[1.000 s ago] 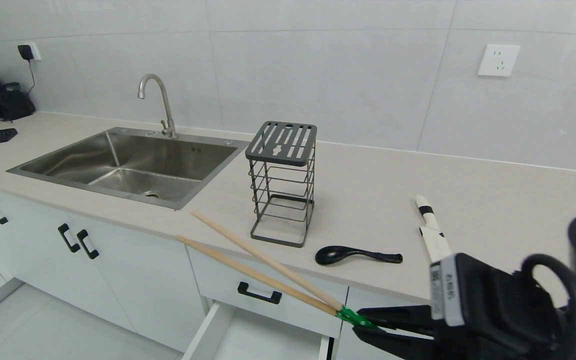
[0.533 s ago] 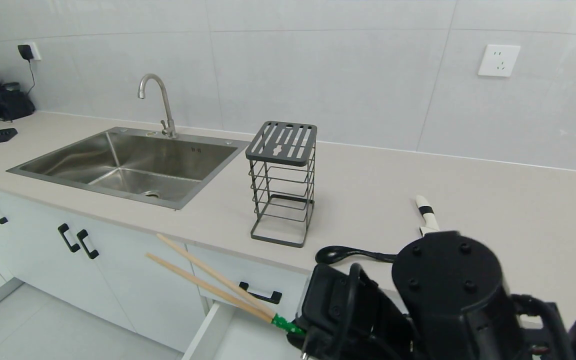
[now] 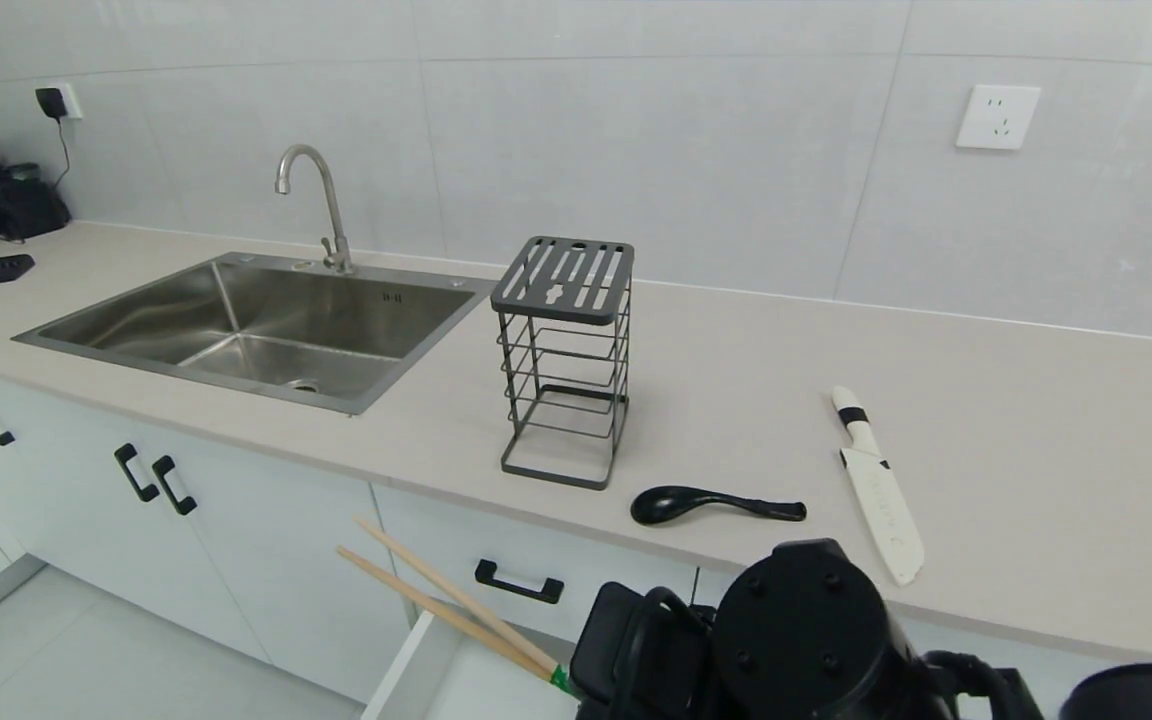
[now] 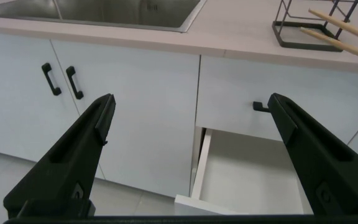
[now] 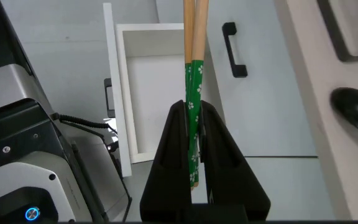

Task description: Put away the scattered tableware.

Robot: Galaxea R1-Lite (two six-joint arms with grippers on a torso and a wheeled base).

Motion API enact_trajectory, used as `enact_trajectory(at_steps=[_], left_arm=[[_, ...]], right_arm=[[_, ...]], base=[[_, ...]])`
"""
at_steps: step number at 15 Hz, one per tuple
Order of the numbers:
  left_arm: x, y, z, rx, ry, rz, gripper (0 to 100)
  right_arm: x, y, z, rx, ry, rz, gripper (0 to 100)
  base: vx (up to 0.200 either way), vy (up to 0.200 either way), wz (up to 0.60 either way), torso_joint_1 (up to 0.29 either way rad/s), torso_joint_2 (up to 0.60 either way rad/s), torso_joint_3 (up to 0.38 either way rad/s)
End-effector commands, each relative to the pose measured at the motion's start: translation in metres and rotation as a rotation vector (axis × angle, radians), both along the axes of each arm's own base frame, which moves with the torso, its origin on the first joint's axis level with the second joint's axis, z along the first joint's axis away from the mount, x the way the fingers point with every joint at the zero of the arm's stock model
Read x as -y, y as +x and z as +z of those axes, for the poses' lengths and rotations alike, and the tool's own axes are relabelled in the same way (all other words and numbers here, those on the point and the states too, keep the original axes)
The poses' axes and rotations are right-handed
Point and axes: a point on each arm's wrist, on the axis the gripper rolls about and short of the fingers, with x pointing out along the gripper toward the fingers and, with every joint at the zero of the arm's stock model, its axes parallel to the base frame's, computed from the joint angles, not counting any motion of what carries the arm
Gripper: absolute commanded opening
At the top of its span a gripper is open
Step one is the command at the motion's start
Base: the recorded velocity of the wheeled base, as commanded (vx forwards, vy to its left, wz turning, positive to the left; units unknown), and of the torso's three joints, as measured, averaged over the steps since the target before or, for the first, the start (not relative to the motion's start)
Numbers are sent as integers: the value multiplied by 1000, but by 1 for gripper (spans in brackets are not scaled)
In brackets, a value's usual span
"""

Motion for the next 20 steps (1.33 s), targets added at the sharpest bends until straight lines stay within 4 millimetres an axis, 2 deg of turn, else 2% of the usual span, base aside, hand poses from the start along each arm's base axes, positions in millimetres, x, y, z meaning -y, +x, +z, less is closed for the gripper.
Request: enact_trajectory(at_steps=[1, 7, 15, 20], left_arm=[[0, 0, 0, -2, 0, 0, 100], [0, 0, 0, -2, 0, 0, 100], [0, 0, 0, -2, 0, 0, 100], [0, 0, 0, -2, 0, 0, 100]], right_arm=[[-6, 1, -10, -8, -16, 5, 0], [-9, -4, -13, -10, -22, 23, 0], [-11, -8, -15, -14, -30, 37, 0], [-16, -8, -18, -17, -35, 42, 0]], base=[[0, 0, 0, -76, 369, 286], [0, 0, 0, -63, 424, 350], [0, 0, 0, -10, 111, 102], [0, 0, 0, 0, 0, 0]])
